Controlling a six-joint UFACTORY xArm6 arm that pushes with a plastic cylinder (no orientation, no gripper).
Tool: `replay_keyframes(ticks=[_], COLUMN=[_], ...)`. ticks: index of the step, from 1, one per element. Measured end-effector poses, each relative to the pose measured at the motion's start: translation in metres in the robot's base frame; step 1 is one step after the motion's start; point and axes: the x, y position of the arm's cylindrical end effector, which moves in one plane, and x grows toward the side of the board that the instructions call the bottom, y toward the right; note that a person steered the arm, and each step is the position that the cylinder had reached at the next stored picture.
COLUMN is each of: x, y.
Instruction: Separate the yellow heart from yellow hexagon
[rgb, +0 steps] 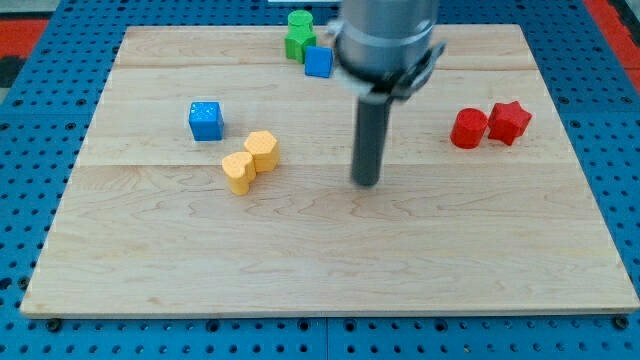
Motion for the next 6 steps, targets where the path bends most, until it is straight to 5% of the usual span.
replay_keyframes(ticks=[1, 2, 6], x=[0.068, 0.057, -0.080], y=[-0.073, -0.134, -0.111])
